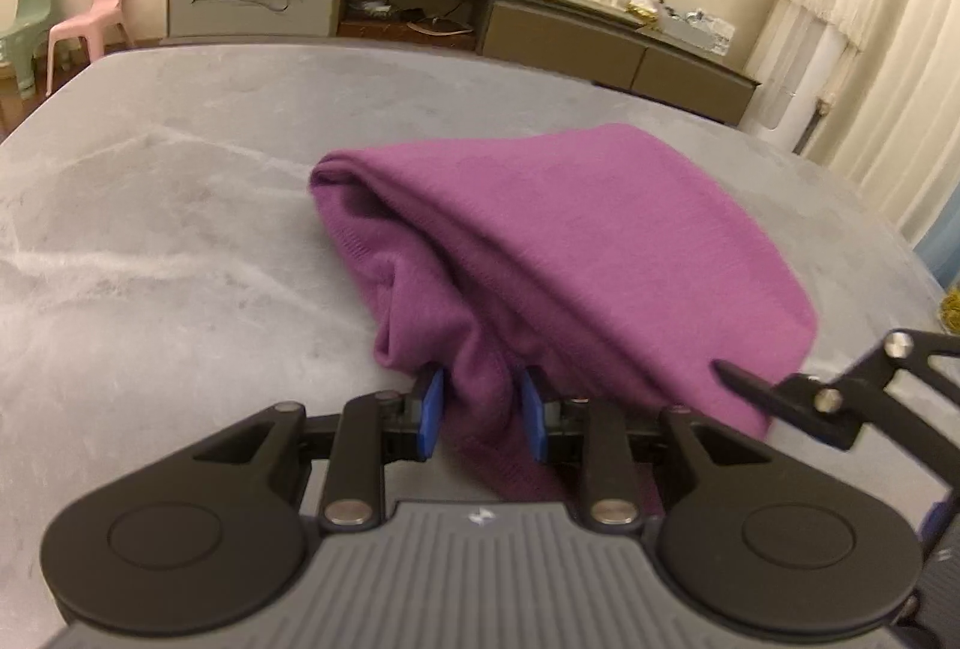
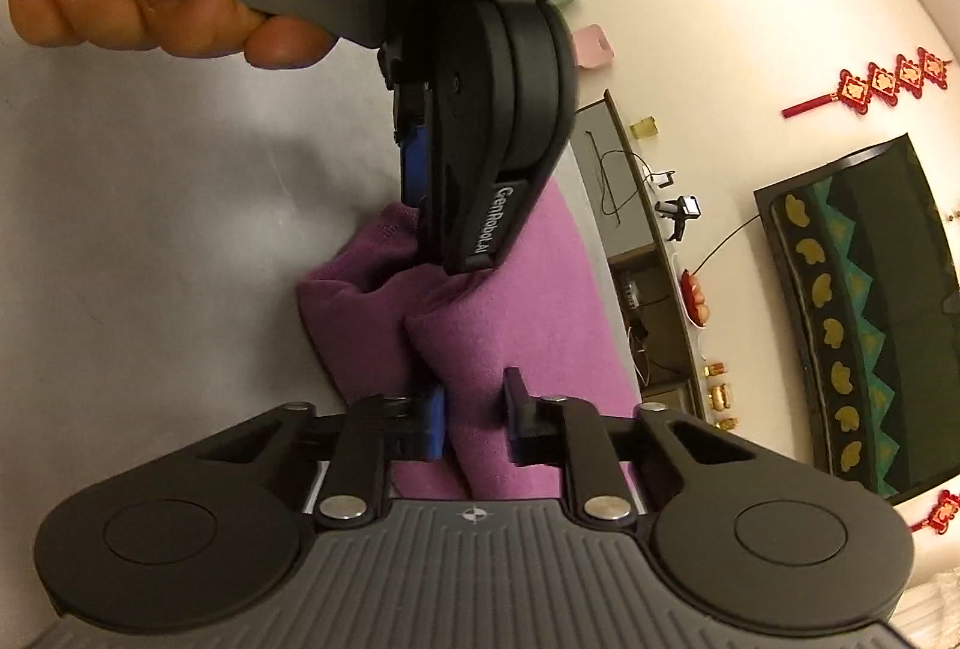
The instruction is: Fold clothes
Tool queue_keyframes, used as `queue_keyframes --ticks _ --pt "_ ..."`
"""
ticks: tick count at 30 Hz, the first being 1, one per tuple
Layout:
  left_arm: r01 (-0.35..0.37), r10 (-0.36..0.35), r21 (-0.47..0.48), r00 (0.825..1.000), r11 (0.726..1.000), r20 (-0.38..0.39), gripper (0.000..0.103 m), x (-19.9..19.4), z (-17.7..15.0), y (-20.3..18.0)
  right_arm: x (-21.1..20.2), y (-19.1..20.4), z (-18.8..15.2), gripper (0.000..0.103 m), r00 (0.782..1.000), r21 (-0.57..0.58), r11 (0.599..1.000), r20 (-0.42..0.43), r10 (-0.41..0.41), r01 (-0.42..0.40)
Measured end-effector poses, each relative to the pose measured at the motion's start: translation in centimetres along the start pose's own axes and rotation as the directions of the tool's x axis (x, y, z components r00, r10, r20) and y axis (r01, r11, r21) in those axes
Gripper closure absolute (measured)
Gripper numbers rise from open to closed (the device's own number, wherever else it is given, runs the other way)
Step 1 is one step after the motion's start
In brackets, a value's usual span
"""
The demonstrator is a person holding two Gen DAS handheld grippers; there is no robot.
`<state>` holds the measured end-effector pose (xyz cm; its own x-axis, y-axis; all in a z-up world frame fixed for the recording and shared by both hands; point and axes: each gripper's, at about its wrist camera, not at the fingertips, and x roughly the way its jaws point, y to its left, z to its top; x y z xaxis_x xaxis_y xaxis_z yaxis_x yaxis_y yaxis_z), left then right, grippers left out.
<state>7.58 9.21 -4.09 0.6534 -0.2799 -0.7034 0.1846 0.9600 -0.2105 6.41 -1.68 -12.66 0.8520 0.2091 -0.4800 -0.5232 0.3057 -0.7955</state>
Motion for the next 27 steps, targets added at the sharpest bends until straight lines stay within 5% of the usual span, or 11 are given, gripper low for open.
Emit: queue_keyframes --ticks 7,11,16,18,21,23,27 --pt "-0.011 0.011 -0.044 1.000 0.999 0.007 0.082 -0.1 0.3 0.4 -4.7 0.3 -0.8 0.094 0.998 -0.018 0.998 0.022 0.056 -0.056" --pt "-0.018 0.019 -0.076 1.000 0.997 0.014 0.081 -0.6 0.1 0.8 -3.2 0.7 -0.6 0.093 1.000 -0.006 1.000 0.007 0.023 -0.023" --pt "-0.032 0.041 -0.118 0.997 0.992 0.069 0.077 -4.3 0.3 2.0 -4.8 -3.1 -1.0 0.068 0.995 0.195 0.975 0.029 0.100 -0.104" --pt "-0.054 0.063 -0.075 0.989 0.996 0.135 0.077 -6.8 0.5 1.0 -6.6 -6.0 -2.6 0.062 0.990 0.347 0.927 0.058 0.128 -0.140" --pt "0.057 -0.068 0.065 0.980 0.996 0.186 0.077 -8.3 0.3 -2.4 -9.1 -10.2 -5.7 0.061 0.984 0.587 0.789 0.112 0.141 -0.180" --pt "0.118 -0.148 0.164 0.972 0.979 0.181 0.074 -8.3 0.0 -4.8 -8.1 -12.1 -7.7 0.061 0.991 0.677 0.724 0.081 0.107 -0.133" --pt "0.035 -0.051 0.252 0.997 0.967 0.060 0.074 -3.4 -1.2 -6.6 -4.4 -13.8 -11.0 0.064 0.986 0.784 0.607 0.036 0.166 -0.131"
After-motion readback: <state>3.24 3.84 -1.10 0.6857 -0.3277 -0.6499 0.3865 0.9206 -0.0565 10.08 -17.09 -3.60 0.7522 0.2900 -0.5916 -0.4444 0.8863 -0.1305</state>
